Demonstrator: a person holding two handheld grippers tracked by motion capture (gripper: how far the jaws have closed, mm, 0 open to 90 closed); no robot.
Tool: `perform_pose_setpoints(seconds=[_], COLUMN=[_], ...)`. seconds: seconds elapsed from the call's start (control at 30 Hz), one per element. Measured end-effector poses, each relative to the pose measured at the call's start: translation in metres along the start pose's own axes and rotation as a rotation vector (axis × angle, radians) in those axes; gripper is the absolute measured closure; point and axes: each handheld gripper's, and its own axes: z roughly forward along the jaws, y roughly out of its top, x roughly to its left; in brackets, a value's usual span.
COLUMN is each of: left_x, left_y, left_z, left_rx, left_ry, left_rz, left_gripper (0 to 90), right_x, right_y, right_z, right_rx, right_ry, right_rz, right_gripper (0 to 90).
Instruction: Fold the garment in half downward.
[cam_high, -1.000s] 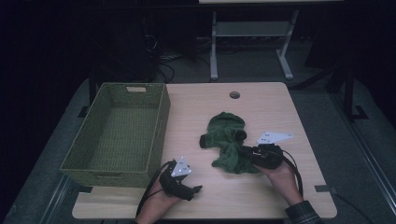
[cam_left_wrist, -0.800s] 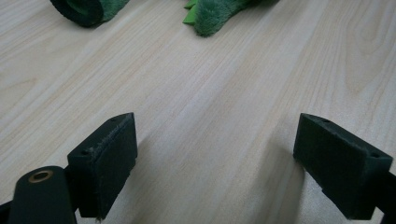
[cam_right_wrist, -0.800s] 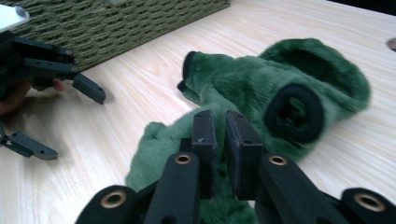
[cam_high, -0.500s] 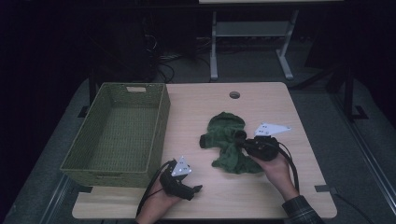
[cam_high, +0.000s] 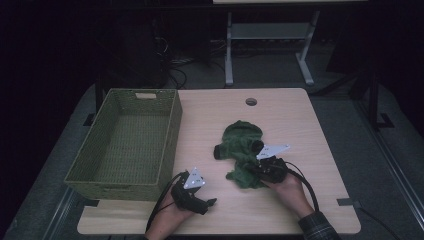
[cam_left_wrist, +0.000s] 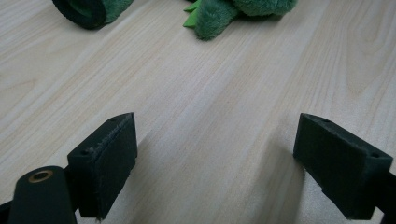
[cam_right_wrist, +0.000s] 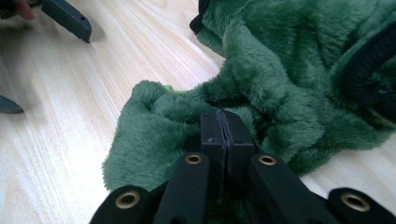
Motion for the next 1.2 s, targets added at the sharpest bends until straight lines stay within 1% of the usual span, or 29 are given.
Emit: perform_pose_setpoints(seconds=[0.07,0.1,0.13,0.17,0.2,0.27,0.43,0.5,0.53,0.57,0.67,0.7,0.73,0.8,0.87,0.9,1.03,1.2], left_x=[0.0,0.0,0.0,0.0,0.0,0.0,0.0,0.0,0.0,0.0,0.0,0.0,0.0,0.0,0.0,0.001,0.001,0.001], left_y=[0.0,0.0,0.0,0.0,0.0,0.0,0.0,0.0,0.0,0.0,0.0,0.0,0.0,0.0,0.0,0.0,0.0,0.0], left_z=[0.0,0.0,0.0,0.0,0.0,0.0,0.0,0.0,0.0,0.0,0.0,0.0,0.0,0.0,0.0,0.0,-0.001,-0.001], left_rx=[0.0,0.0,0.0,0.0,0.0,0.0,0.0,0.0,0.0,0.001,0.0,0.0,-0.001,-0.001,-0.001,-0.001,0.0,0.0], left_ry=[0.0,-0.001,-0.001,-0.001,-0.001,0.001,0.001,-0.001,-0.001,-0.001,-0.001,-0.001,-0.001,-0.001,-0.002,-0.002,-0.003,-0.004], left_rz=[0.0,0.0,0.0,0.0,0.0,0.004,0.004,0.001,0.001,0.001,0.001,-0.001,-0.002,-0.003,-0.002,0.0,0.0,0.002], left_gripper=[12.7,12.7,12.7,12.7,12.7,12.7,12.7,12.7,12.7,12.7,12.8,13.0,13.2,13.2,13.3,13.5,13.6,13.6], right_x=[0.0,-0.002,-0.001,-0.002,-0.002,-0.003,-0.01,-0.013,-0.014,-0.015,-0.019,-0.02,-0.021,-0.024,-0.027,-0.028,-0.034,-0.038], right_y=[0.0,-0.003,-0.003,-0.002,-0.002,0.0,-0.003,-0.008,-0.011,-0.014,-0.024,-0.028,-0.031,-0.04,-0.046,-0.05,-0.064,-0.079], right_z=[0.001,0.004,0.003,0.002,-0.001,-0.009,-0.033,-0.042,-0.046,-0.05,-0.06,-0.064,-0.068,-0.076,-0.08,-0.083,-0.095,-0.102], right_rx=[0.005,0.009,0.007,0.006,-0.002,-0.027,-0.081,-0.099,-0.1,-0.096,-0.081,-0.085,-0.096,-0.096,-0.096,-0.091,-0.097,-0.082], right_ry=[0.002,0.005,0.007,0.005,-0.002,-0.005,-0.028,-0.049,-0.05,-0.057,-0.08,-0.085,-0.086,-0.091,-0.096,-0.099,-0.102,-0.099], right_rz=[0.001,-0.002,0.013,0.011,0.006,0.017,0.026,0.031,0.036,0.044,0.037,0.036,0.044,0.061,0.064,0.076,0.092,0.105], right_gripper=[88.4,88.4,88.3,86.9,84.3,81.4,78.4,78.3,77.6,77.5,75.7,75.7,75.3,74.5,74.1,73.4,73.2,72.5])
